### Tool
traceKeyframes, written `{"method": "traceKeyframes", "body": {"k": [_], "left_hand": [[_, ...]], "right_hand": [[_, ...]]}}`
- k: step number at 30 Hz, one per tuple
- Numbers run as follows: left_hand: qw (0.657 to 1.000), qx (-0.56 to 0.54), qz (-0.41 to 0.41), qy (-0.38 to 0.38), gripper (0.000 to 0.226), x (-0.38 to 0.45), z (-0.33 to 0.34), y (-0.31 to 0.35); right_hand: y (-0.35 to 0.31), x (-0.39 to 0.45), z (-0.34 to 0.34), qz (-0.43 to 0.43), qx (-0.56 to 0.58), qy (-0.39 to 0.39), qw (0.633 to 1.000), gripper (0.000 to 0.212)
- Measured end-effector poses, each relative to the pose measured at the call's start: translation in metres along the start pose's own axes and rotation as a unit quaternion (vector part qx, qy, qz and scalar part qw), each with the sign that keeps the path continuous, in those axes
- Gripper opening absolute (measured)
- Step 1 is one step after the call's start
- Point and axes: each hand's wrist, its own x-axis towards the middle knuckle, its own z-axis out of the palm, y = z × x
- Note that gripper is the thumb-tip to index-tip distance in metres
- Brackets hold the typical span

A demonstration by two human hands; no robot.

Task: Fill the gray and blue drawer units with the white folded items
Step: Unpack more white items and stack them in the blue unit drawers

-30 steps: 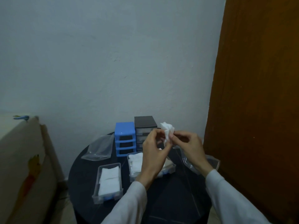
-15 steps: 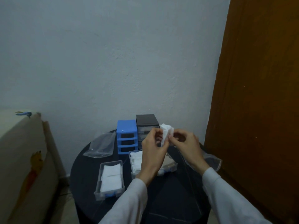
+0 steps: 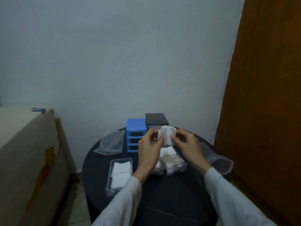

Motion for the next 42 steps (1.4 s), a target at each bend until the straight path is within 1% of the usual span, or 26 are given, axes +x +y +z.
{"method": "traceKeyframes", "body": {"k": [4, 9, 14, 17, 21, 24, 27, 30, 33, 35, 36, 40, 42], "left_hand": [[0.999, 0.003, -0.033, 0.009, 0.006, 0.007, -0.030, -0.013], [0.996, 0.027, -0.056, 0.058, 0.006, 0.012, -0.081, -0.026], [0.985, 0.071, -0.113, 0.106, 0.014, 0.013, -0.130, -0.042], [0.979, 0.118, -0.135, 0.095, 0.021, 0.009, -0.152, -0.049], [0.972, 0.142, -0.161, 0.100, 0.023, 0.004, -0.169, -0.058], [0.970, 0.126, -0.193, 0.081, 0.023, -0.001, -0.176, -0.061], [0.971, 0.101, -0.209, 0.059, 0.022, -0.003, -0.181, -0.061], [0.971, 0.094, -0.218, -0.003, 0.023, -0.004, -0.184, -0.061], [0.969, 0.085, -0.207, -0.108, 0.023, -0.005, -0.183, -0.062], [0.961, 0.075, -0.202, -0.172, 0.023, -0.007, -0.176, -0.063], [0.957, 0.077, -0.203, -0.194, 0.022, -0.008, -0.172, -0.064], [0.949, 0.132, -0.181, -0.223, 0.014, -0.011, -0.160, -0.073], [0.949, 0.133, -0.181, -0.223, 0.011, -0.015, -0.156, -0.073]], "right_hand": [[0.002, 0.006, 0.021, 0.028, 0.044, -0.032, 0.998, 0.010], [0.000, 0.010, 0.052, 0.041, 0.051, -0.073, 0.995, 0.011], [0.003, 0.016, 0.090, 0.033, -0.003, -0.181, 0.983, 0.011], [0.009, 0.020, 0.111, 0.029, -0.037, -0.235, 0.971, 0.014], [0.018, 0.027, 0.132, 0.044, -0.076, -0.324, 0.942, 0.009], [0.019, 0.031, 0.143, 0.043, -0.103, -0.371, 0.922, 0.010], [0.020, 0.031, 0.150, 0.039, -0.129, -0.397, 0.908, 0.010], [0.024, 0.029, 0.154, 0.005, -0.173, -0.395, 0.902, 0.015], [0.023, 0.026, 0.154, -0.040, -0.196, -0.379, 0.903, 0.021], [0.023, 0.025, 0.153, -0.052, -0.196, -0.368, 0.907, 0.014], [0.024, 0.025, 0.152, -0.052, -0.194, -0.361, 0.911, 0.014], [0.023, 0.024, 0.146, -0.017, -0.153, -0.347, 0.925, 0.020], [0.023, 0.023, 0.144, -0.007, -0.150, -0.347, 0.926, 0.024]]}}
